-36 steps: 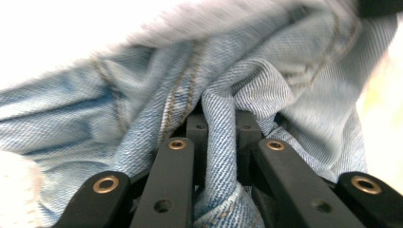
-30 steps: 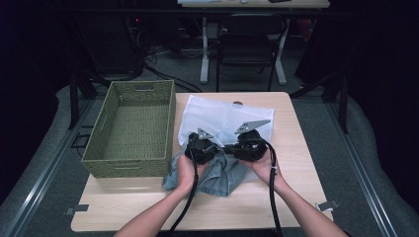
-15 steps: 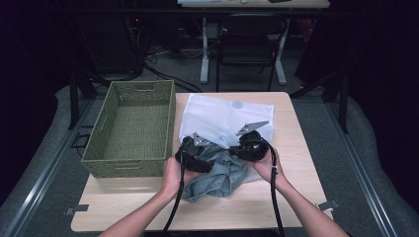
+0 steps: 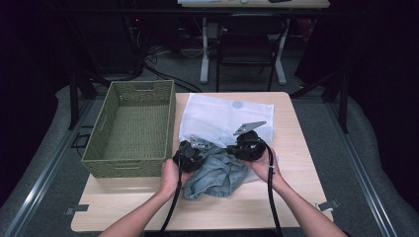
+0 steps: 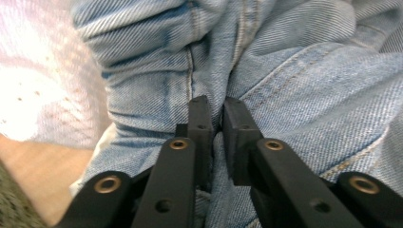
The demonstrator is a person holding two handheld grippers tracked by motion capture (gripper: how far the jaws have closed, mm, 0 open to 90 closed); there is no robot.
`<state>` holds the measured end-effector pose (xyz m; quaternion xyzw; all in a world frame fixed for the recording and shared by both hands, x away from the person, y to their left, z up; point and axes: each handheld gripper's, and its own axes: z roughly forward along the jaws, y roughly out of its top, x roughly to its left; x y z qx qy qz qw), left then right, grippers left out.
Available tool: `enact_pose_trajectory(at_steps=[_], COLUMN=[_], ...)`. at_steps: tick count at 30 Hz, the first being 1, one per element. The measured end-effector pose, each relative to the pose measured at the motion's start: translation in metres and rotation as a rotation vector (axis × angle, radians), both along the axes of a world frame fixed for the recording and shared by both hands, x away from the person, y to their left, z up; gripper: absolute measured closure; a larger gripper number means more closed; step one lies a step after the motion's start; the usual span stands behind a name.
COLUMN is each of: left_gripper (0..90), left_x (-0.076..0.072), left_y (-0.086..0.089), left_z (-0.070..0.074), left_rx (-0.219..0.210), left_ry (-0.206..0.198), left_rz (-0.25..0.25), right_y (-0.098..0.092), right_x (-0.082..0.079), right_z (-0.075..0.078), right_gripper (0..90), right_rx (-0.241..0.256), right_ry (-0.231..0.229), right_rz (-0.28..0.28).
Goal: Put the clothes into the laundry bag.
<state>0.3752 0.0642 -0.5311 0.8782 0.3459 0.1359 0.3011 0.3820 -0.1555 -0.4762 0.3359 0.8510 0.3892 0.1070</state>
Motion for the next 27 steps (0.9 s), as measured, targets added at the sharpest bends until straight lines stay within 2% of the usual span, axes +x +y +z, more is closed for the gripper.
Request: enact_pose_trajectory(at_steps=[3, 6, 9, 10, 11, 13, 15, 17, 20, 23, 24, 26, 27], left_gripper=[84.8, 84.9, 84.4, 84.0, 81.6, 68.5, 50.2, 43.4, 37.9, 35.0, 34.7, 33.2, 33.0], left_x=[-0.007, -0.012, -0.014, -0.013, -0.012, -0.009, -0.006, 0.000, 0.010, 0.023, 0.026, 0.035, 0.039], left_y=[-0.001, -0.006, -0.014, -0.017, -0.018, -0.013, -0.007, 0.000, 0.002, -0.002, -0.003, -0.005, -0.006], left_z=[0.005, 0.008, 0.009, 0.008, 0.009, 0.014, 0.020, 0.028, 0.031, 0.025, 0.024, 0.020, 0.017], left_rx=[-0.050, -0.125, -0.150, -0.143, -0.134, -0.162, -0.181, -0.196, -0.177, -0.176, -0.179, -0.170, -0.187], left_ry=[-0.009, 0.015, 0.043, 0.050, 0.057, 0.065, 0.042, 0.024, 0.011, 0.029, 0.030, 0.058, 0.071], left_rz=[-0.025, -0.057, -0.091, -0.099, -0.106, -0.102, -0.055, -0.011, 0.045, 0.107, 0.112, 0.116, 0.122], right_y=[0.000, 0.001, 0.003, 0.003, 0.003, 0.002, 0.000, -0.001, -0.002, -0.003, -0.004, -0.005, -0.007], right_x=[0.002, 0.001, 0.001, 0.001, 0.002, 0.002, 0.002, 0.003, 0.003, 0.003, 0.003, 0.004, 0.004], right_z=[0.001, 0.002, 0.001, 0.000, 0.000, 0.000, 0.000, 0.000, 0.001, 0.002, 0.003, 0.003, 0.004], right_gripper=[88.9, 88.9, 88.9, 88.9, 88.9, 88.8, 88.8, 88.8, 88.8, 88.8, 88.8, 88.9, 88.8], right_rx=[0.012, 0.023, 0.020, 0.021, 0.015, 0.014, 0.008, 0.007, 0.002, -0.003, -0.001, -0.005, -0.001], right_ry=[-0.015, -0.023, -0.012, -0.009, -0.007, -0.004, -0.003, -0.004, -0.007, -0.001, -0.005, -0.006, -0.002], right_rz=[-0.010, -0.011, -0.003, -0.004, -0.001, -0.006, -0.008, -0.009, -0.010, -0.007, -0.003, -0.001, -0.005])
